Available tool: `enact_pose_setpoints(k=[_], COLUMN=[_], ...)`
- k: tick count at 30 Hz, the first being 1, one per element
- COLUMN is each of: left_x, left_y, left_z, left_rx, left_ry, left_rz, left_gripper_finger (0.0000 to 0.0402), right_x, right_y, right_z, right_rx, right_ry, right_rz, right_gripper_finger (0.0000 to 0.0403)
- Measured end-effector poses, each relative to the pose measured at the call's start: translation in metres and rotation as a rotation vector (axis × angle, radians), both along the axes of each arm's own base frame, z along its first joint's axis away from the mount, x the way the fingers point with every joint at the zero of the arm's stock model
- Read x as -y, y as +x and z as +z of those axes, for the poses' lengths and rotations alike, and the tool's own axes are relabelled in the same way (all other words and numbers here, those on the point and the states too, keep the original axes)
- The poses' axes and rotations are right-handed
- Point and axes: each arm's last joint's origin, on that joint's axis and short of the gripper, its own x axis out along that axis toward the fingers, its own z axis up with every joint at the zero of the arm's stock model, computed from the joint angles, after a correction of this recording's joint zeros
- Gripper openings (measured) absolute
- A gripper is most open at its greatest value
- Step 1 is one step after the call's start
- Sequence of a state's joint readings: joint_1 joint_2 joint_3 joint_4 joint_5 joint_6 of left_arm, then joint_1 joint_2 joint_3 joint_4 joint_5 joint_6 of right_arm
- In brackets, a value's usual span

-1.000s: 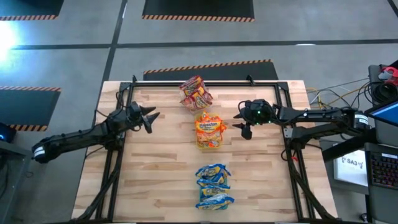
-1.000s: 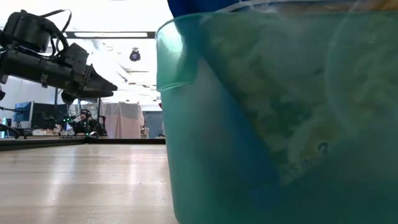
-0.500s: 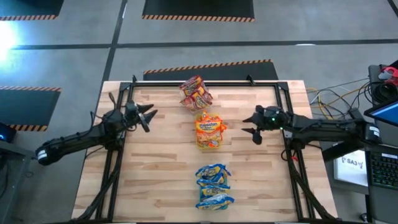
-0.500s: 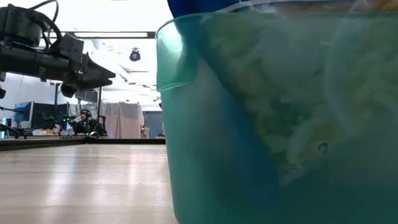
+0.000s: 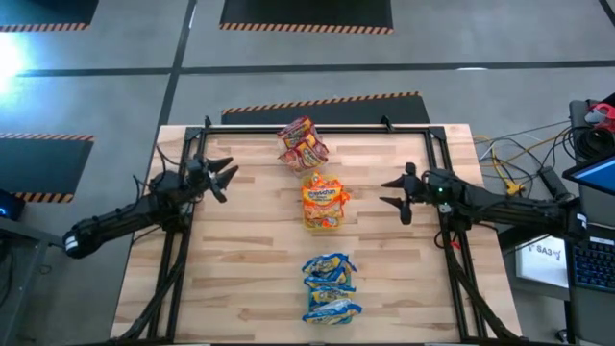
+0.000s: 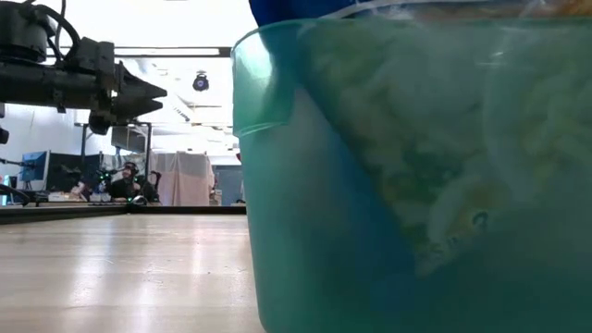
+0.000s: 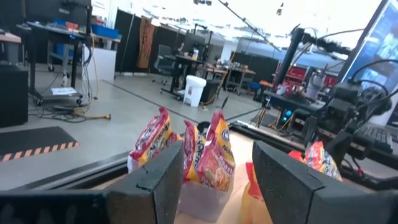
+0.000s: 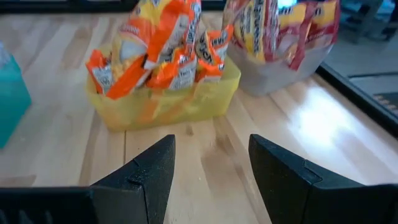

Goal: Sort Maruchan noodles
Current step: Return to Home Position

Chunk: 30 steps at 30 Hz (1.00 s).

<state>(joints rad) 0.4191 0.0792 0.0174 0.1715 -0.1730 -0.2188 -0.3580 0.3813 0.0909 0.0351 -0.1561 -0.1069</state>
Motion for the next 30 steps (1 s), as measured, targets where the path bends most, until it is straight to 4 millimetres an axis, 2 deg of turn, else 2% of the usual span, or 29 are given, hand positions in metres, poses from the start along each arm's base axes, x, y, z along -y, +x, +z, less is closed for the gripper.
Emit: enact_pose_setpoints(k=[6, 14, 30], left_x=[0.001, 0.003, 0.003], left_y=[-0.003, -0.006, -0.006], left_z=[0.003, 0.006, 0.006], left_rx=[0.039, 0.072, 0.072], left_ry=[0.017, 0.032, 0.032], left_rz=[0.0, 0.0, 0.0], left_gripper_finger=[0.0174, 0.0174, 0.0174], right_x=[-0.003, -0.005, -0.009], right_y=[-0.007, -0.015, -0.023], right_z=[0.005, 0.0, 0.013], right_rx=[0.09, 0.163, 0.309], right_ry=[-0.033, -0.06, -0.115], right_rz=[0.0, 0.0, 0.0], right_gripper_finger=[0.0194, 0.0194, 0.0194])
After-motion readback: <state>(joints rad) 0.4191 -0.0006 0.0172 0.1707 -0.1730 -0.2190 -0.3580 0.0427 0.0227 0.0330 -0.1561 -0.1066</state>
